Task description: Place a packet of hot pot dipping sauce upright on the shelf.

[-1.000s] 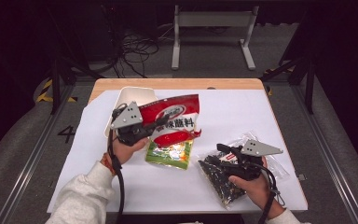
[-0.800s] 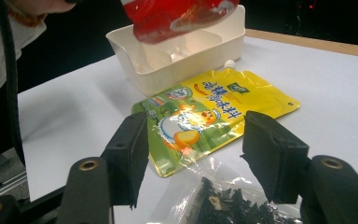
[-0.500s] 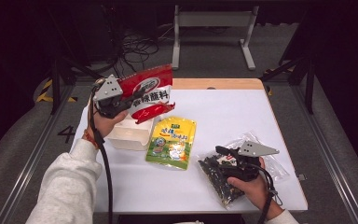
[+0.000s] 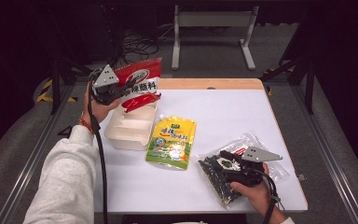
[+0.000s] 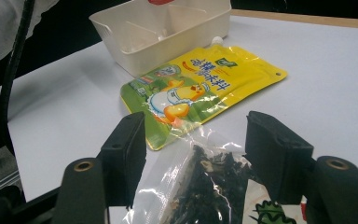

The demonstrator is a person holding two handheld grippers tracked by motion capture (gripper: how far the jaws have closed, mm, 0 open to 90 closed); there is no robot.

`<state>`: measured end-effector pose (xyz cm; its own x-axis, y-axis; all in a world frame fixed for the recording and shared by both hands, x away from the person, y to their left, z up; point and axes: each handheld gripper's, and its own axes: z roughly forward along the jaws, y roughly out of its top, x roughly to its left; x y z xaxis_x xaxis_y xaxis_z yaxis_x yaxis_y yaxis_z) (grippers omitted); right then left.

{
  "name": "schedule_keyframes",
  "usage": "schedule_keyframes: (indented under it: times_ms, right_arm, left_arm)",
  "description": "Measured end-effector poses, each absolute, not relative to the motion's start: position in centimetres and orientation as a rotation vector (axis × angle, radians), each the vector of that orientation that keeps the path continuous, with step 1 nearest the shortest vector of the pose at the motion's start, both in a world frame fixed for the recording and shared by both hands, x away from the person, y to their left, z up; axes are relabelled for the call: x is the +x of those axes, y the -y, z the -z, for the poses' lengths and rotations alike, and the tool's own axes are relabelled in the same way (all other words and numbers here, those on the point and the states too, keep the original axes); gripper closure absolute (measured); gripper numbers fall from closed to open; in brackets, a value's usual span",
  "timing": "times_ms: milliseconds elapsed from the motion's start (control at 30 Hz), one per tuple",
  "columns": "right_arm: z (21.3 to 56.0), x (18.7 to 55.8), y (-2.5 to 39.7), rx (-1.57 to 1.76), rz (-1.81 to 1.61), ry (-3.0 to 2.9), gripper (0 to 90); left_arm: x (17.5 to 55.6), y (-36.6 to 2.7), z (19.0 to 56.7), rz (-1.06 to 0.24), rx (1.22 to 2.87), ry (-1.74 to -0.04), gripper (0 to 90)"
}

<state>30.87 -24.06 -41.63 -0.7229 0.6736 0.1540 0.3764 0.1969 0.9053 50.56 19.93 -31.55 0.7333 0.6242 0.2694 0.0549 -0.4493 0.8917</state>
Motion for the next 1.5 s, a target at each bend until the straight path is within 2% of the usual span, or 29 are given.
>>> schedule_keyframes:
  times_ms: [367,567,733,767,867,967,1200,1300,1433,1500]
  right_arm:
    - [42.0,30.2,24.4,1.022,-1.513,-2.192,37.7]
    - [42.1,30.3,24.5,1.032,-1.511,-2.195,37.2]
    - [42.2,30.3,24.4,1.028,-1.511,-2.203,36.2]
    - [42.2,30.3,24.4,1.032,-1.512,-2.205,35.9]
    - [42.2,30.3,24.4,1.028,-1.509,-2.209,35.4]
    - [42.2,30.3,24.4,1.026,-1.507,-2.219,34.8]
    - [42.2,30.3,24.1,1.014,-1.505,-2.236,34.3]
    - [42.4,30.4,24.0,1.018,-1.501,-2.249,33.8]
    - [42.5,30.4,23.9,1.018,-1.497,-2.268,33.4]
    - [42.6,30.4,23.8,1.014,-1.499,-2.273,33.1]
  left_arm:
    - [53.8,-19.3,32.3,-0.781,2.049,-0.49,90.0]
    - [54.8,-18.9,33.5,-0.741,2.054,-0.508,89.3]
    - [55.3,-18.9,34.5,-0.715,2.073,-0.566,77.6]
    - [55.3,-19.0,34.7,-0.703,2.069,-0.587,73.0]
    - [55.4,-19.3,35.3,-0.686,2.091,-0.605,72.7]
    - [55.4,-19.9,35.9,-0.665,2.106,-0.635,63.1]
    - [55.5,-20.7,37.3,-0.63,2.12,-0.682,63.1]
    - [55.3,-20.8,37.9,-0.631,2.163,-0.683,80.0]
    - [55.1,-21.4,38.1,-0.571,2.145,-0.695,82.3]
    - [55.1,-21.6,38.4,-0.545,2.145,-0.704,78.1]
